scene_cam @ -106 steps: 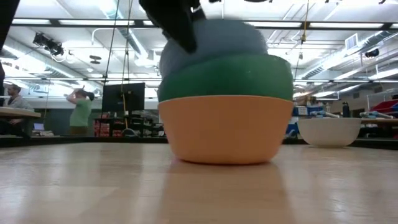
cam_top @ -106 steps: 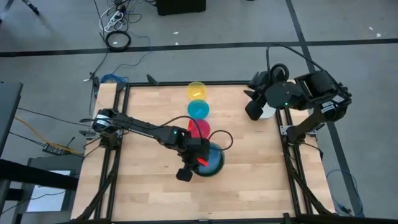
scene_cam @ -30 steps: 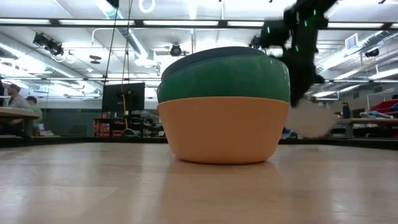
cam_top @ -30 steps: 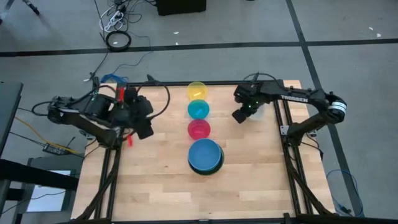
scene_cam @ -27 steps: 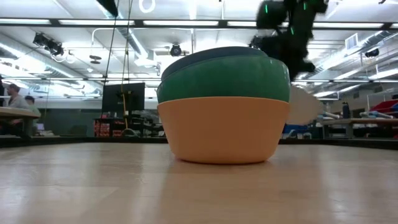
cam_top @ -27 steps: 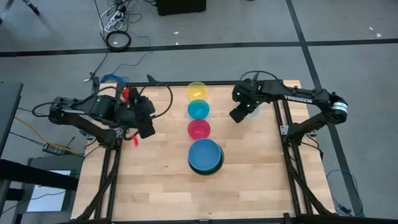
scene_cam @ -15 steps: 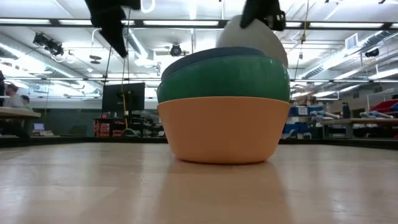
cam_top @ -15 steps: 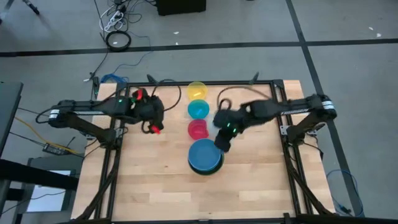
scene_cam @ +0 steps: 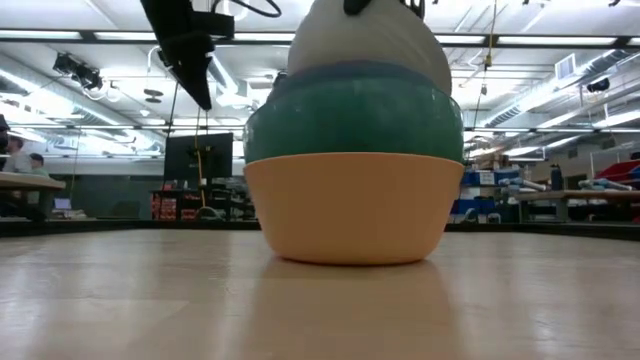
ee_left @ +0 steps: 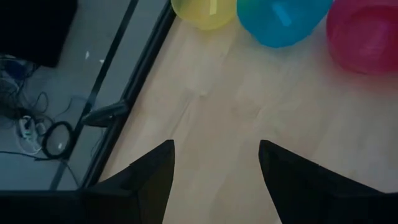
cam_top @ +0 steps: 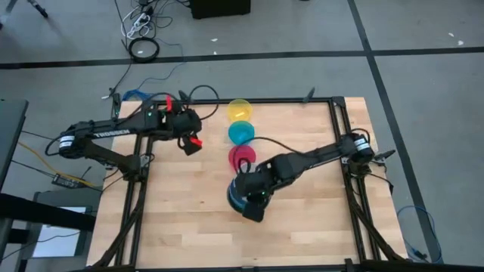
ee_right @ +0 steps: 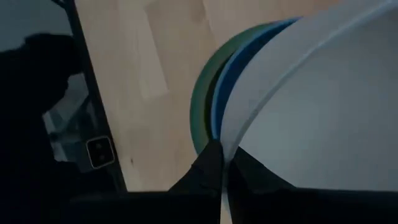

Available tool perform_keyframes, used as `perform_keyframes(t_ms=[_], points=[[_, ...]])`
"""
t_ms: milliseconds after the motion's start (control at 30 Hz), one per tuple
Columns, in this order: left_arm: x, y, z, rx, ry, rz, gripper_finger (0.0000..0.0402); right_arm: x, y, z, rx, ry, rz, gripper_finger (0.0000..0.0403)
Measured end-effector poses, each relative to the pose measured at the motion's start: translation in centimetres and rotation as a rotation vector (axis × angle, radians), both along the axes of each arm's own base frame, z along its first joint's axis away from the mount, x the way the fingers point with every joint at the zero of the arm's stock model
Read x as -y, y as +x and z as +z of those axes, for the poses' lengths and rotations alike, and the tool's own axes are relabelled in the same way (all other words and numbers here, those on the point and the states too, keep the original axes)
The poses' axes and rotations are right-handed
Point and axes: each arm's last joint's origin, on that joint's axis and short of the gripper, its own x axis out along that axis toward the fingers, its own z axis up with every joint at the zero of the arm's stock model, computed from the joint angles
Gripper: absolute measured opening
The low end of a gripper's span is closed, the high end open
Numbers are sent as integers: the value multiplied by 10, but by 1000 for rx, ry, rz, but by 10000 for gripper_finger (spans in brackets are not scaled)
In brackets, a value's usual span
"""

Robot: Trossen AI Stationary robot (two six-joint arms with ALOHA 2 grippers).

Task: Nest bowls inside each other
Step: Stack the white bowl on top of the blue bowl, then stack the red bowl on top of the white bowl

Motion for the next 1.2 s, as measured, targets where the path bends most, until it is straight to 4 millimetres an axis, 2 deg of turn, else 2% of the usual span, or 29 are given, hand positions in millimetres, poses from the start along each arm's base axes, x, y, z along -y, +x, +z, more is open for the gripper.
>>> perform_keyframes(t_ms=[233, 333, 433, 600, 700, 800, 867, 1000, 1200], points=[[-11, 4, 2, 72, -56, -19, 243, -24, -2, 0, -47, 32, 34, 1], [-15, 6, -5, 110, -129, -55, 243, -28, -5, -2, -71, 34, 39, 20], [-15, 9, -22, 119, -213, -92, 243, -29, -5, -1, -73, 47, 33, 63], [-14, 11, -50, 130, -255, -112, 243, -29, -5, -2, -65, 23, 34, 165], [-14, 13, -59, 166, -274, -135, 243, -27, -6, 1, -43, -19, 17, 221], [-14, 16, -61, 176, -274, -140, 243, -25, -5, 8, -1, -33, -17, 249], [-14, 16, -60, 182, -269, -142, 243, -26, -4, 11, 26, -28, -41, 250], [-15, 20, -57, 226, -262, -159, 243, -34, -7, 10, 46, -70, -52, 227], [-13, 34, -59, 303, -324, -248, 243, -37, -6, -8, 27, -92, -92, 188]])
